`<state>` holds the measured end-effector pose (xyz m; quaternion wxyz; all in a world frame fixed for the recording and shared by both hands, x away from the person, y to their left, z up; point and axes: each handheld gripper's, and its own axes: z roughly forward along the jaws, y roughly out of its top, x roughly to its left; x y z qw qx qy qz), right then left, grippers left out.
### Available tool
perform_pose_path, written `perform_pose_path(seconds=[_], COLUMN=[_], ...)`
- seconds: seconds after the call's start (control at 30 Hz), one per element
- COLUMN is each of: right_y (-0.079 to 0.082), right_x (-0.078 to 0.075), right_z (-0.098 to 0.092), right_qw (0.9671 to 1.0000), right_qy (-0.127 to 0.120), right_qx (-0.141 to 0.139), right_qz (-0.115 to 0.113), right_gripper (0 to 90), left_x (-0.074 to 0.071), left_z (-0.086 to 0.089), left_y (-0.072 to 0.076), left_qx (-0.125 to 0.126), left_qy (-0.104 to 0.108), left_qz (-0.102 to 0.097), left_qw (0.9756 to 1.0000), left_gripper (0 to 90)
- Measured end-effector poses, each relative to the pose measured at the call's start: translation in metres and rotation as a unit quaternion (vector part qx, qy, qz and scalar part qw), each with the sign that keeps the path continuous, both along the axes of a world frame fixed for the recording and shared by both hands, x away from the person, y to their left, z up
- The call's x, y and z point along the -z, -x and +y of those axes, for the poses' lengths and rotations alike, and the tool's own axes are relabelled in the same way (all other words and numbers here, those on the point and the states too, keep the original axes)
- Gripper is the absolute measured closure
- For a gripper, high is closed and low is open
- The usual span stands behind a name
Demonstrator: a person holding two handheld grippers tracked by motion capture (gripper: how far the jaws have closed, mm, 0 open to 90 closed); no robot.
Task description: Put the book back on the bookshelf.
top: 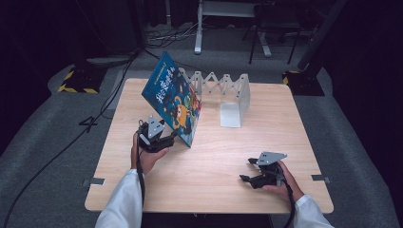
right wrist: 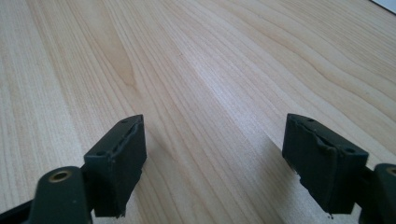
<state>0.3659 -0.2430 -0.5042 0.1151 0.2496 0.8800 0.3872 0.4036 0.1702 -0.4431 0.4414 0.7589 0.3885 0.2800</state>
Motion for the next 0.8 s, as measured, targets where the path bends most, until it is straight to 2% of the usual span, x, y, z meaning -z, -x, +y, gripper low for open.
perform_pose_path(seconds=[0.03, 0.1, 0.17, 0.3, 0.43, 0.53, 0.67, 0.8], right_y=[0.000, 0.000, 0.000, 0.001, 0.002, 0.003, 0.004, 0.005], right_x=[0.000, 0.000, -0.001, -0.002, -0.003, -0.006, -0.009, -0.014], right_z=[0.000, 0.000, 0.000, 0.001, 0.001, 0.002, 0.001, -0.002], right_qw=[1.0000, 1.0000, 1.0000, 0.9999, 0.9998, 0.9996, 0.9988, 0.9985], right_qy=[0.000, 0.001, 0.003, 0.012, 0.016, 0.026, 0.037, 0.033], right_qx=[0.000, 0.001, 0.003, 0.004, 0.008, 0.011, 0.023, 0.034], right_qz=[0.000, 0.001, 0.003, 0.000, 0.000, -0.009, -0.021, -0.028], right_gripper=[21.6, 21.6, 21.6, 21.9, 22.3, 22.4, 22.5, 22.9], left_x=[-0.001, -0.002, -0.002, -0.003, -0.002, -0.001, -0.001, -0.001], left_z=[0.002, 0.004, 0.005, 0.007, 0.008, 0.009, 0.010, 0.012], left_y=[0.004, 0.009, 0.011, 0.023, 0.029, 0.036, 0.045, 0.050], left_qx=[0.010, 0.022, 0.024, 0.039, 0.051, 0.073, 0.085, 0.089], left_qy=[-0.014, -0.026, -0.030, -0.059, -0.070, -0.079, -0.093, -0.104], left_qz=[0.005, 0.010, 0.010, 0.006, 0.011, 0.015, 0.015, 0.018], left_qw=[0.9998, 0.9994, 0.9992, 0.9974, 0.9962, 0.9940, 0.9919, 0.9904], left_gripper=[35.1, 33.5, 31.3, 27.8, 26.2, 24.5, 23.7, 23.0])
